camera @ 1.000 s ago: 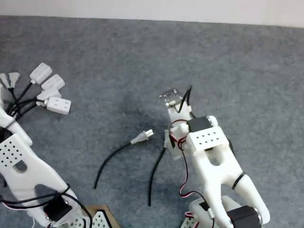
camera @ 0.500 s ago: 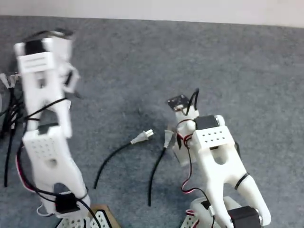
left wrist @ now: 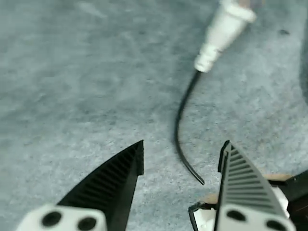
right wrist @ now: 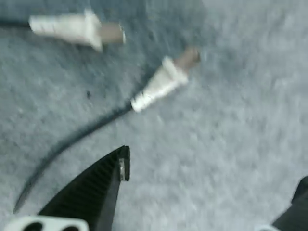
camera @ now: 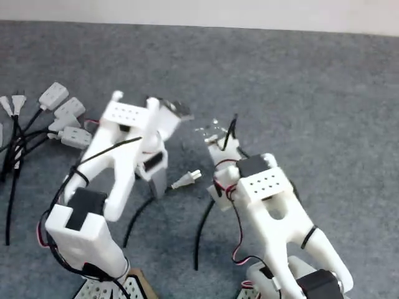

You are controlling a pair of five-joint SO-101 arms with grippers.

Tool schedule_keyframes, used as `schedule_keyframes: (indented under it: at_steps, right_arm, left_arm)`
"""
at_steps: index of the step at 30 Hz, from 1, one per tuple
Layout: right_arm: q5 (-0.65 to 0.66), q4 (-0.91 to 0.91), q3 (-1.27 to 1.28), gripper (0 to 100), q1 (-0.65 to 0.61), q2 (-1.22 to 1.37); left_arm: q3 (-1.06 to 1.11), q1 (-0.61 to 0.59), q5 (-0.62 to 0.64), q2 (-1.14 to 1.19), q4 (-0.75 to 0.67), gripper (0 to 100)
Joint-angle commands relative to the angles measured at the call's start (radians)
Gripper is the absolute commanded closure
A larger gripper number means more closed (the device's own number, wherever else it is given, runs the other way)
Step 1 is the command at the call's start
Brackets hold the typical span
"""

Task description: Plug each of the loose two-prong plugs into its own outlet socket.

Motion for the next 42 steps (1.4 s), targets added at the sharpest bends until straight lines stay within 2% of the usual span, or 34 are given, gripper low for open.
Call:
schedule_keyframes:
  at_steps: [1,7,16,21,23,25,28,31,35,42]
  right_arm:
    - [-0.014,-0.148,0.053,50.5,-0.054,-0.030]
    - [-0.060,-0.343,0.199,50.5,-0.090,-0.030]
    - [-0.063,-0.360,0.260,50.5,-0.094,-0.030]
    - [-0.173,-0.444,0.263,51.5,-0.140,-0.030]
    - [-0.180,-0.446,0.259,57.8,-0.171,-0.030]
    - [-0.180,-0.449,0.257,68.3,-0.194,-0.030]
    - [-0.181,-0.450,0.257,82.7,-0.203,-0.028]
    - [-0.184,-0.446,0.266,92.8,-0.202,-0.028]
    - [-0.273,-0.435,0.294,94.2,-0.200,-0.028]
    - [-0.285,-0.433,0.306,94.3,-0.200,-0.028]
  left_arm:
    - [0.010,0.031,-0.015,-0.058,-0.015,74]
    - [0.018,0.033,-0.026,-0.053,-0.017,74]
    - [0.031,0.048,-0.051,-0.048,-0.017,74]
    - [0.077,0.087,-0.051,0.018,-0.066,76]
    - [0.076,0.074,-0.051,0.047,-0.094,79]
    - [0.076,0.059,-0.051,0.065,-0.112,81]
    - [0.074,0.042,-0.052,0.076,-0.123,80]
    - [0.050,0.016,-0.052,0.085,-0.123,80]
    - [0.031,-0.010,-0.052,0.088,-0.175,80]
    - [0.039,-0.005,-0.052,0.088,-0.187,80]
